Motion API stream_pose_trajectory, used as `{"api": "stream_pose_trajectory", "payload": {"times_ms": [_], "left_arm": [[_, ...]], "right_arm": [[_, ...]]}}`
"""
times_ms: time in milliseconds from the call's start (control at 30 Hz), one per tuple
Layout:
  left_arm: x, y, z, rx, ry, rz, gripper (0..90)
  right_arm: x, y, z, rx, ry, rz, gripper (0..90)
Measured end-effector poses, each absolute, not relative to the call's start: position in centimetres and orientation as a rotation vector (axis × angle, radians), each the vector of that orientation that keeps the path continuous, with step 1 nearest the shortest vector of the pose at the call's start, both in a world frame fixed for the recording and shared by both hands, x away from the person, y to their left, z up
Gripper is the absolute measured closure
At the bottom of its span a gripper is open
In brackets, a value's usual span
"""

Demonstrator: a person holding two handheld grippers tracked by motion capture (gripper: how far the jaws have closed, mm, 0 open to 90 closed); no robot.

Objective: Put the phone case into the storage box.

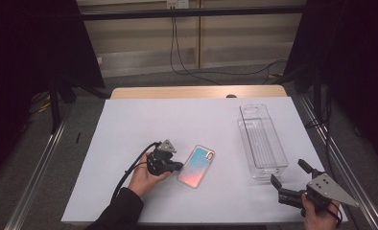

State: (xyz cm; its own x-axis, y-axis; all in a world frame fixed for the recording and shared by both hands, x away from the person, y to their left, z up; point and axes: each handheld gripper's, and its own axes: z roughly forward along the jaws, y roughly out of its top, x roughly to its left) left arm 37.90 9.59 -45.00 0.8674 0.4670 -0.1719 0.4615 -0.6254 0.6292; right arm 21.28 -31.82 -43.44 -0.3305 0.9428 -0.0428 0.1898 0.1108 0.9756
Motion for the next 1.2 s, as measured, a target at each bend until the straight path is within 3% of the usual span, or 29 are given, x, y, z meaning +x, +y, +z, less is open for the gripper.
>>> {"api": "stream_pose_trajectory", "payload": {"times_ms": [500, 833, 933, 1000, 1067, 1200], "left_arm": [[37.9, 10.3, -44.4, 2.281, 0.695, 0.055, 84.2], [37.2, 11.4, -43.3, 2.183, 0.701, 0.135, 65.0], [37.3, 11.4, -43.2, 2.171, 0.723, 0.137, 47.7], [37.3, 11.4, -43.1, 2.172, 0.730, 0.163, 43.2], [37.3, 11.2, -43.0, 2.169, 0.757, 0.221, 27.9], [37.6, 11.2, -43.0, 2.155, 0.769, 0.221, 14.2]], "right_arm": [[21.2, -31.9, -43.4, 1.126, 1.644, 1.286, 0.0], [21.2, -31.8, -43.4, 1.123, 1.645, 1.290, 0.0], [21.2, -31.8, -43.4, 1.124, 1.645, 1.290, 0.0], [21.2, -31.8, -43.4, 1.123, 1.644, 1.291, 0.0], [21.2, -31.8, -43.4, 1.122, 1.644, 1.291, 0.0], [21.2, -31.8, -43.4, 1.123, 1.646, 1.291, 0.0]]}}
